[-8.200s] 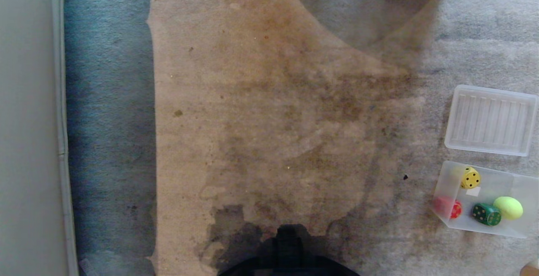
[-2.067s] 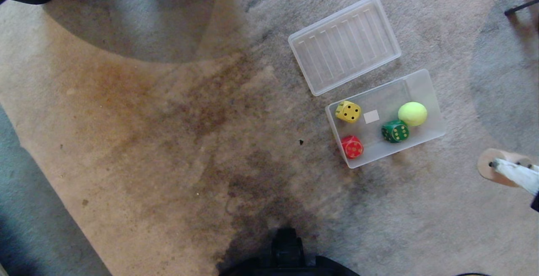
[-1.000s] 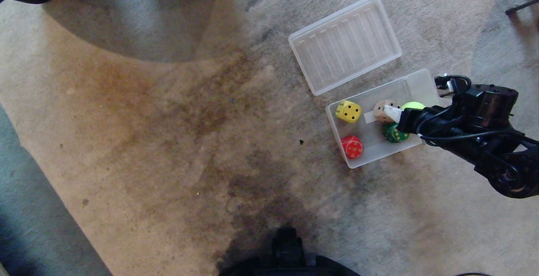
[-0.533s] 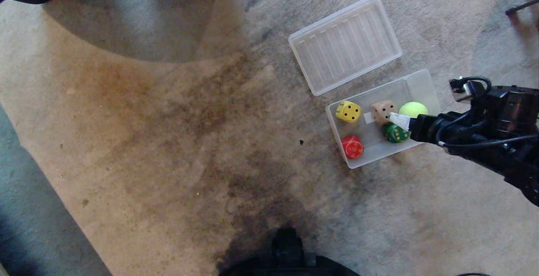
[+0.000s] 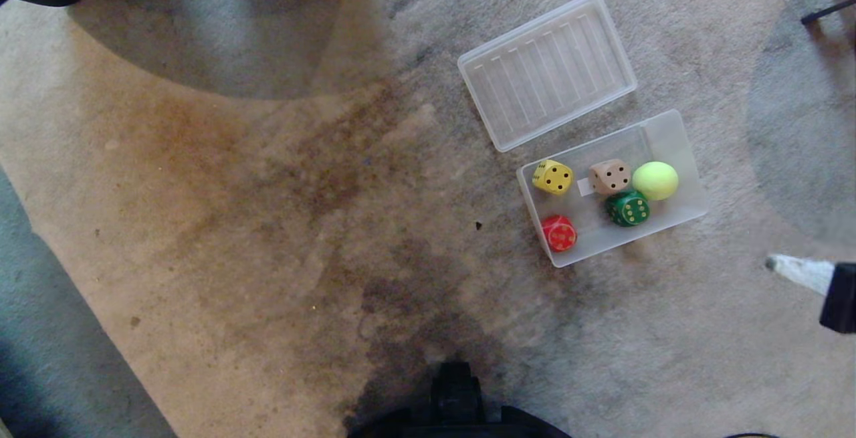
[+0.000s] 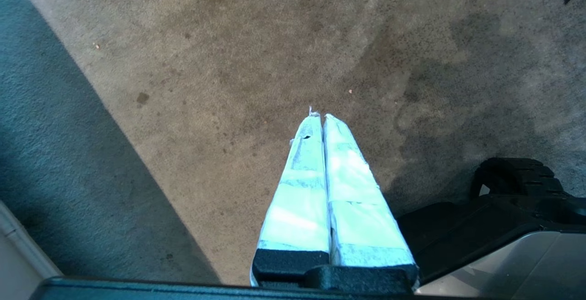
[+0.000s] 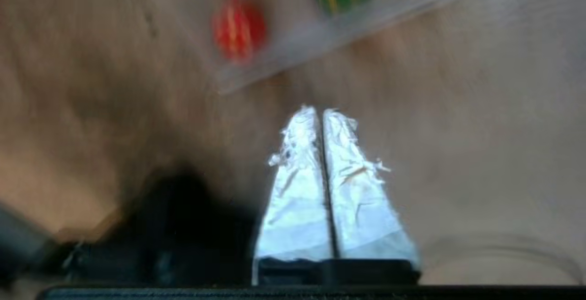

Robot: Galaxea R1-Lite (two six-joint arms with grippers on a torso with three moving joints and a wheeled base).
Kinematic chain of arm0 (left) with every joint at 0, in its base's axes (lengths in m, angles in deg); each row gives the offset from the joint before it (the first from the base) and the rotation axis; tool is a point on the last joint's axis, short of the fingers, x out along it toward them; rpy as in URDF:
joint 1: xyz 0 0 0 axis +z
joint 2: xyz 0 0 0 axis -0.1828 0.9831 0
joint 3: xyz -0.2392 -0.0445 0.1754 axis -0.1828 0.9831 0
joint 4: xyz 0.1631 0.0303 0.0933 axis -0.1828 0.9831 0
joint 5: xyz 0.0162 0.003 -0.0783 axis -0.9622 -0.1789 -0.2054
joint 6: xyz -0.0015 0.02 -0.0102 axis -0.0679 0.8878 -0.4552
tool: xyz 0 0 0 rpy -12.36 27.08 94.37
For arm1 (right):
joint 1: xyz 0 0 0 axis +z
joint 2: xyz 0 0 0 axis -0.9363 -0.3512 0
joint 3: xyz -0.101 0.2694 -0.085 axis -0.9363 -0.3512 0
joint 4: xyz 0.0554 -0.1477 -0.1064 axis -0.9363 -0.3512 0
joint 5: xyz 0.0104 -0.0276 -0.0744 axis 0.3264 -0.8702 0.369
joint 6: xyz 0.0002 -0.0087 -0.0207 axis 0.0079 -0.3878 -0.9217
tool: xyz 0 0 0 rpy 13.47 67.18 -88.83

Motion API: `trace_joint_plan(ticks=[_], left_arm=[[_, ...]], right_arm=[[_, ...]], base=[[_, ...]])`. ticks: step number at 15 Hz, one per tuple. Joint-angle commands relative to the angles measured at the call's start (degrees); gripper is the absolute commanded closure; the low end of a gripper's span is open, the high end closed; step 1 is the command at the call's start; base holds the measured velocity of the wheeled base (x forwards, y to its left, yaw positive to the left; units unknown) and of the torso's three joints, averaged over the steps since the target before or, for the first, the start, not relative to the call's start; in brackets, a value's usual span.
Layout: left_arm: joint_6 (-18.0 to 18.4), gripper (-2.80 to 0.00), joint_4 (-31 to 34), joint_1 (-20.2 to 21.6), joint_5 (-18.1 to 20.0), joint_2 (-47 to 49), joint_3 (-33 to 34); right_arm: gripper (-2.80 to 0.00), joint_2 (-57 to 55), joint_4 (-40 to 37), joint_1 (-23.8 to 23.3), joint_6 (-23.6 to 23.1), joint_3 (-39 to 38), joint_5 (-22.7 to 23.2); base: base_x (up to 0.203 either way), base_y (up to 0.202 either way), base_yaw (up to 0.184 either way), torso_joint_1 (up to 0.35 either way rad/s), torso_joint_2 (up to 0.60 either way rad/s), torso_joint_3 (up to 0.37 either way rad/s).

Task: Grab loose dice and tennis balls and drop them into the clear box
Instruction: Pick up the ball on the table

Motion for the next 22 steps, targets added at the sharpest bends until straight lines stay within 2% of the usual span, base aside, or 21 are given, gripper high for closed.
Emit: trace_joint_plan(ticks=[1,3,5,16,18,20,22], left_arm=[[0.00,0.00,0.00,0.00,-0.02,-0.02,0.00],[0.00,0.00,0.00,0.00,-0.02,-0.02,0.00],[0.00,0.00,0.00,0.00,-0.02,-0.02,0.00],[-0.18,0.00,0.00,0.00,-0.02,-0.02,0.00],[-0.18,0.00,0.00,0.00,-0.02,-0.02,0.00],[-0.18,0.00,0.00,0.00,-0.02,-0.02,0.00],[-0.18,0.00,0.00,0.00,-0.02,-0.02,0.00]], right_arm=[[0.00,15.24,-8.25,-0.16,-1.24,-2.76,-0.07],[0.00,24.58,-15.88,-0.28,-4.02,-7.12,-0.29],[0.00,26.84,-20.29,-0.38,-6.00,-9.50,-0.46],[0.00,27.39,-19.57,-0.63,-6.38,-10.20,-0.75],[0.00,33.83,-17.39,-1.34,-7.42,-15.67,-1.52],[0.00,46.83,-15.15,-2.07,-8.49,-21.59,-2.31],[0.00,54.86,-12.96,-2.78,-9.53,-27.35,-3.08]], base=[[0.000,0.000,0.000,0.000,0.00,0.000],[0.000,0.000,0.000,0.000,0.00,0.000],[0.000,0.000,0.000,0.000,0.00,0.000],[0.000,0.000,0.000,0.000,0.00,0.000],[0.000,0.000,0.000,0.000,0.00,0.000],[0.000,0.000,0.000,0.000,0.00,0.000],[0.000,0.000,0.000,0.000,0.00,0.000]])
